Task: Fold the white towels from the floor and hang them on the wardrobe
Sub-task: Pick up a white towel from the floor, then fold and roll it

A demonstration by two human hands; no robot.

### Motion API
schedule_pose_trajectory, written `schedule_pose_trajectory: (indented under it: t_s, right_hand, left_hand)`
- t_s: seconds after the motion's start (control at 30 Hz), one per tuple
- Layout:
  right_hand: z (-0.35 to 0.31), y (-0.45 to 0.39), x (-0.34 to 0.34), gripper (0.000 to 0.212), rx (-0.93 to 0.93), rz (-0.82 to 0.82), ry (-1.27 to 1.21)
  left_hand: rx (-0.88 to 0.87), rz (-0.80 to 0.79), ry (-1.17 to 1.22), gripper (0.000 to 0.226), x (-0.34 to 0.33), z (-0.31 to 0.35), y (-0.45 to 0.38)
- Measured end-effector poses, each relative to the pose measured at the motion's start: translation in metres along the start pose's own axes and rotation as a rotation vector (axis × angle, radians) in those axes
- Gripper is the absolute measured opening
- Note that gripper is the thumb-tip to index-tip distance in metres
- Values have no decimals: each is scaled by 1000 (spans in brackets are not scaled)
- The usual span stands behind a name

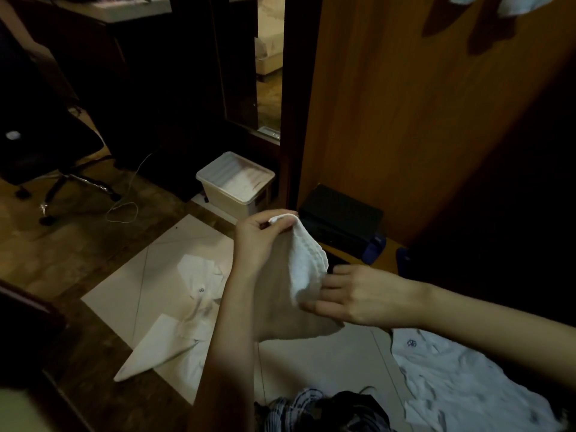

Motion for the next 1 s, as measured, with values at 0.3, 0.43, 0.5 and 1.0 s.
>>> schedule_pose_trajectory:
  t_s: [0.3, 0.43, 0.5, 1.0]
  right_hand:
    - [14, 0, 12, 11, 31, 79, 7]
    - [33, 3, 29, 22, -311, 159, -195]
    - [43, 5, 34, 26, -501, 219, -308]
    - [62, 39, 52, 23, -904, 273, -409]
  left_hand:
    - [-28, -64, -18, 14, -11, 3, 2]
    - [26, -116, -1, 21, -22, 4, 4]
    - [39, -167, 3, 22, -32, 10, 6]
    - [266, -413, 319, 40, -51, 26, 15]
Point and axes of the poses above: each hand's wrist, its own y-axis away from the middle knuckle, its own x-axis out of the back of the hand, z = x × y, the point moved 2 cm from there along -y, towards the middle knuckle, and after that the axes turned 9 degrees about y, right-handed, at the moved point
